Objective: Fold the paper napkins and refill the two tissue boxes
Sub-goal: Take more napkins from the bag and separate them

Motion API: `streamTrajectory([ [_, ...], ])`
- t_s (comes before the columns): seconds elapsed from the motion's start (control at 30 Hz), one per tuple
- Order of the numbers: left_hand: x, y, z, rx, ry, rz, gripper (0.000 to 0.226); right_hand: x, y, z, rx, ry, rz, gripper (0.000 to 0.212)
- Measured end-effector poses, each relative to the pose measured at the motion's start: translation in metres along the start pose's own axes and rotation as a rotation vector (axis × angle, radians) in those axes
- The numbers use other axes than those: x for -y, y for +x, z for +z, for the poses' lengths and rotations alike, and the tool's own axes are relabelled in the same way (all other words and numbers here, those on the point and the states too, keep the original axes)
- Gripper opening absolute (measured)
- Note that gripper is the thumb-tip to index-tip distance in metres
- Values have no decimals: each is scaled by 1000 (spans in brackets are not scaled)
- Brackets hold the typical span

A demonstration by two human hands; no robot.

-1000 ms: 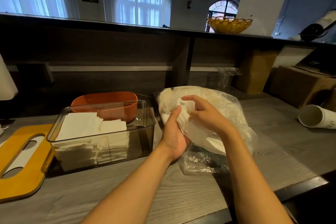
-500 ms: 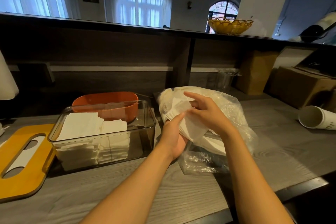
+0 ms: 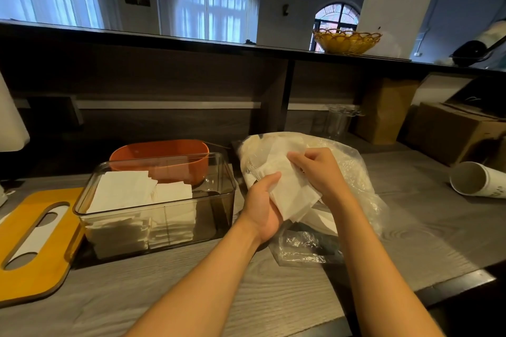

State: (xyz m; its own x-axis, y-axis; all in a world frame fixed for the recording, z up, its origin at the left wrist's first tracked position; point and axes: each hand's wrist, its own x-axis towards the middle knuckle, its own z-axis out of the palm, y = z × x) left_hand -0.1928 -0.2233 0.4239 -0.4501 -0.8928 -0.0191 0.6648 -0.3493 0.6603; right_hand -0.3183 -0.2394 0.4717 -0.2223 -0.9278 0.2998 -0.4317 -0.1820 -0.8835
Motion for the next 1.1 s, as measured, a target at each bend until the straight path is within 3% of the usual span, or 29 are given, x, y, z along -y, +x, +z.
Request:
streamTrajectory([
  [0.17,1,2,0,-91,73,-22,15,-5,1,1,-212,80,-20,36],
  [0.3,1,5,0,-140,14,-28,15,6,-2,-11,-405,417,-93,18],
  [0.37,1,7,-1,-159,-45,-3,30,11,-4,-17,-328,667,-122,9],
  [0.43,2,11,-4,-151,-94,23,49,11,-6,-18,-130,745,-70,12],
  [0.5,2,13,-8,-131,-136,31,59,9,-7,-14,38,486,-30,17],
  [0.57,1,13,-10,-133,-152,46,63,4,-6,-6,159,113,-105,16],
  [0.67,-1,9,-8,-100,-125,52,64,-1,-3,3,237,-220,-164,13],
  [0.8,1,8,-6,-117,27,31,39,-4,-1,6,255,-288,-203,9],
  [0.9,2,10,-6,-137,12,26,34,-7,1,3,280,-287,-196,13],
  [1.1,-1,8,-11,-122,-131,91,43,-6,2,-2,27,-82,-119,28],
])
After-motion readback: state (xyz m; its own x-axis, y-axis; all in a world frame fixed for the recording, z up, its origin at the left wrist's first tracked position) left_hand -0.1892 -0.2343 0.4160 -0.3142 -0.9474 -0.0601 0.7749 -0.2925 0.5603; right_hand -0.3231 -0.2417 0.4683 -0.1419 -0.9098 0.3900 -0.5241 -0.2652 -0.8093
